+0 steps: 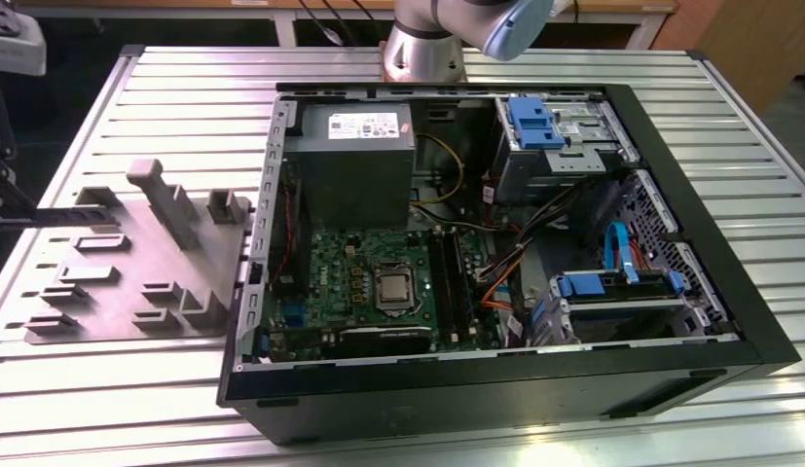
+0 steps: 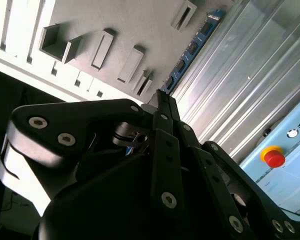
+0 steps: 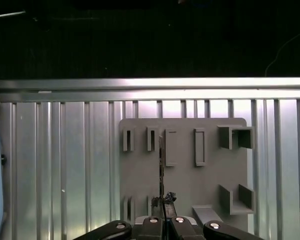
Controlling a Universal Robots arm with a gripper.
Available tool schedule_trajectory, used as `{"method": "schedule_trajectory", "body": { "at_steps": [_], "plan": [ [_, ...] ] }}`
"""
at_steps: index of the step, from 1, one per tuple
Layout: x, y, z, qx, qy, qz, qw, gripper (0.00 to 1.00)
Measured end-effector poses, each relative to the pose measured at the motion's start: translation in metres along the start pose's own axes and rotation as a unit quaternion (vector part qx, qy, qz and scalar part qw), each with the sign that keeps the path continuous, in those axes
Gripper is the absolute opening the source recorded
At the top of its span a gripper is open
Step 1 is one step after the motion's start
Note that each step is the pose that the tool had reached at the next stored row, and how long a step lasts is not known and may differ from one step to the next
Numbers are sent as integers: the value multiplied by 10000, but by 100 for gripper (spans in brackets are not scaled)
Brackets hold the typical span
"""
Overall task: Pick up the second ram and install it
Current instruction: 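Pick up the second ram and move it above second insertion slot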
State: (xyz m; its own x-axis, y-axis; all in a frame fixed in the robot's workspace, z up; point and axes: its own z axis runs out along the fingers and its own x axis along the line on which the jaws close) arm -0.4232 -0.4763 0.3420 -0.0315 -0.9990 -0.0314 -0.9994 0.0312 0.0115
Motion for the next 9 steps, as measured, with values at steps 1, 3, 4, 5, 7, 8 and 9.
{"method": "schedule_trajectory", "body": {
  "at_steps": [1,3,4,5,7,8,9],
  "plan": [
    [-1,0,-24,1,0,0,10000,11],
    [-4,1,-73,5,0,0,10000,11],
    [-5,1,-97,8,0,0,10000,11],
    [-7,2,-123,10,-1,0,10000,11],
    [-10,2,-176,14,-1,0,10000,11],
    [-11,3,-201,16,-1,-1,10000,11],
    [-13,3,-224,18,-1,-1,10000,11]
  ]
}}
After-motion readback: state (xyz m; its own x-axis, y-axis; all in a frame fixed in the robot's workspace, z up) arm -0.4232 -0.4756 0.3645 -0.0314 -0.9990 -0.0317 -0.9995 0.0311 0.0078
